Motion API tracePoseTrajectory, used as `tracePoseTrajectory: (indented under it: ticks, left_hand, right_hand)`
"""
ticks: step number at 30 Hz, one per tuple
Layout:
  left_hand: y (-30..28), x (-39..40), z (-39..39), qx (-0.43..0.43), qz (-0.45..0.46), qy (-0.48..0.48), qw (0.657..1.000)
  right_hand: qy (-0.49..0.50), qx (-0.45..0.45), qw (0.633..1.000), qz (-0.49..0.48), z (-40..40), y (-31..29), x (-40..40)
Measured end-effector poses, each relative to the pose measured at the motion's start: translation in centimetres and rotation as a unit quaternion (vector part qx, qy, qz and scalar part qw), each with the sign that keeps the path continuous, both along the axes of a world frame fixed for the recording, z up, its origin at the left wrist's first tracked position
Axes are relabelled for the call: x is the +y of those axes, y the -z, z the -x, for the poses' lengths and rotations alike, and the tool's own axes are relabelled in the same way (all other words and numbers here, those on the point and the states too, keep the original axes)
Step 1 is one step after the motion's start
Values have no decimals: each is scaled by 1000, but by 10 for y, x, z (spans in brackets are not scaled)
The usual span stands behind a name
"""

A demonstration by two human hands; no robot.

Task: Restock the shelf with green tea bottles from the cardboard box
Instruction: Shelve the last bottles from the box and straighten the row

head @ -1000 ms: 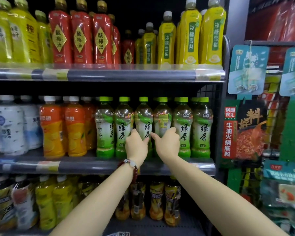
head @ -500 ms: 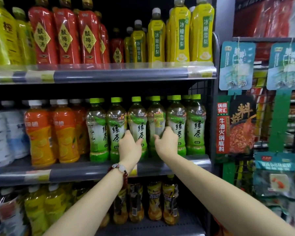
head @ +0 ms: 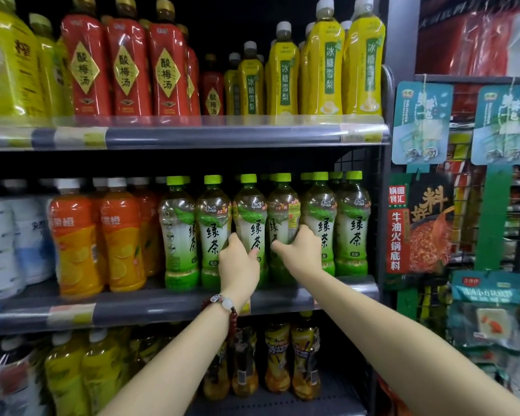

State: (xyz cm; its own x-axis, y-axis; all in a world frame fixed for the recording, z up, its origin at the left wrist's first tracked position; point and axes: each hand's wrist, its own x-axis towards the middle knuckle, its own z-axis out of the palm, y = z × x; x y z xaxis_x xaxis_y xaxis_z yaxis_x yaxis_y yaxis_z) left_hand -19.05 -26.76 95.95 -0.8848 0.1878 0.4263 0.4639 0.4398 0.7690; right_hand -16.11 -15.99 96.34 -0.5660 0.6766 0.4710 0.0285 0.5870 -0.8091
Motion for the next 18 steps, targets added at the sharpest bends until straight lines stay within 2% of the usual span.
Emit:
tracePoseTrajectory:
  ticks: [5,11,18]
  left_hand:
    - [0,2,-2,0,-6,2,1000]
    - [-1,3,-4,-27,-26,12,999]
    - [3,2,2,-51,-51,42,997]
  right_hand:
    - [-64,9,998,-8,-7,3,9]
    - [-30,29,999,20,-1,5,7]
    - [-175,-23,977,116,-14,-3,21]
